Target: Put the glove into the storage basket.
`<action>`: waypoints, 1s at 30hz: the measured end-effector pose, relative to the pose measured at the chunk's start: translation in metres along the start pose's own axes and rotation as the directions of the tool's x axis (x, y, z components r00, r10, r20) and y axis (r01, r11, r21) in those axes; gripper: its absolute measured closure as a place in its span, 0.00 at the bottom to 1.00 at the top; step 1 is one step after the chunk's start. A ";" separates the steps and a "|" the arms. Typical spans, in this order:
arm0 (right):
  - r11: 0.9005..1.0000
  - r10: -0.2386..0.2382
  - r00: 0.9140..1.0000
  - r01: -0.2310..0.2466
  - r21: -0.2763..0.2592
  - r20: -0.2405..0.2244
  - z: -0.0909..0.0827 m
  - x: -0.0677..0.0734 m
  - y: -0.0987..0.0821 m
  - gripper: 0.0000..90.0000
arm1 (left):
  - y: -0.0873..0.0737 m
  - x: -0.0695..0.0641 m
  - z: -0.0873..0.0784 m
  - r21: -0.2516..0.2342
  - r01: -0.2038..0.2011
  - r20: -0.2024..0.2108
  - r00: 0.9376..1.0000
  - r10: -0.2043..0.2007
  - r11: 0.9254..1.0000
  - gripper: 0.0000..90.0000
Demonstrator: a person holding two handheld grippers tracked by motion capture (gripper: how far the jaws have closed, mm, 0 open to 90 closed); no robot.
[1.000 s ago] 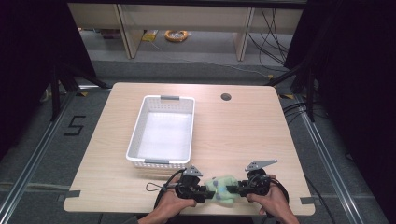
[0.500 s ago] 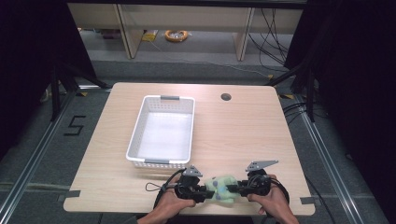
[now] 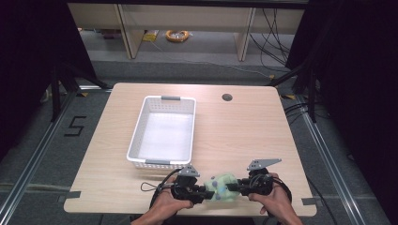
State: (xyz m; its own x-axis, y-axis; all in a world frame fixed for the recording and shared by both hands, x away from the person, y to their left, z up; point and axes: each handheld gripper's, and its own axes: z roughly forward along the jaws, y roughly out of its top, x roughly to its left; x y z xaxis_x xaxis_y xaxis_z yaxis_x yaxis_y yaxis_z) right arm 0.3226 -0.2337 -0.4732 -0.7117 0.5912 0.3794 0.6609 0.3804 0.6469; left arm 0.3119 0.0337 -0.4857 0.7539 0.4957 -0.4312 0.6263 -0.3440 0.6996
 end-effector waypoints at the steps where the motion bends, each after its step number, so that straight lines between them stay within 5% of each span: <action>1: 0.999 -0.031 1.000 0.031 -0.015 -0.005 -0.001 -0.001 0.003 0.84 | 0.002 -0.001 -0.003 -0.005 -0.009 -0.001 1.000 0.009 1.000 0.80; 5: 0.998 -0.059 0.998 0.058 -0.036 -0.007 -0.006 0.006 0.015 0.84 | 0.011 -0.003 -0.019 -0.024 -0.016 0.000 1.000 0.016 1.000 0.80; 6: 0.999 -0.033 0.999 0.033 -0.027 -0.003 -0.008 0.010 0.019 0.84 | 0.013 -0.003 -0.023 -0.030 -0.017 -0.001 1.000 0.017 0.999 0.80; 8: 0.995 -0.084 0.996 0.082 -0.052 -0.026 -0.007 0.011 0.029 0.84 | 0.019 -0.002 -0.033 -0.039 -0.021 -0.003 1.000 0.021 0.999 0.80; 17: 0.989 -0.131 0.991 0.130 -0.070 -0.015 -0.004 0.029 0.077 0.84 | 0.040 0.011 -0.075 -0.064 -0.027 -0.053 0.998 0.024 0.998 0.80; 30: 0.985 -0.166 0.985 0.163 -0.058 -0.054 0.036 0.038 0.149 0.84 | 0.053 0.050 -0.128 -0.113 0.055 -0.144 0.987 -0.071 0.992 0.79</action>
State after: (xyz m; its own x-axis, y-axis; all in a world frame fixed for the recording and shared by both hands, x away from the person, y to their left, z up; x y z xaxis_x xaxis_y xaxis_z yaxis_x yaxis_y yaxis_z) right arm 0.4023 -0.1293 -0.3861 -0.8232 0.4807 0.3022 0.5215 0.4297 0.7371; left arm 0.3579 0.1424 -0.3969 0.6709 0.6284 -0.3938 0.6408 -0.2239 0.7343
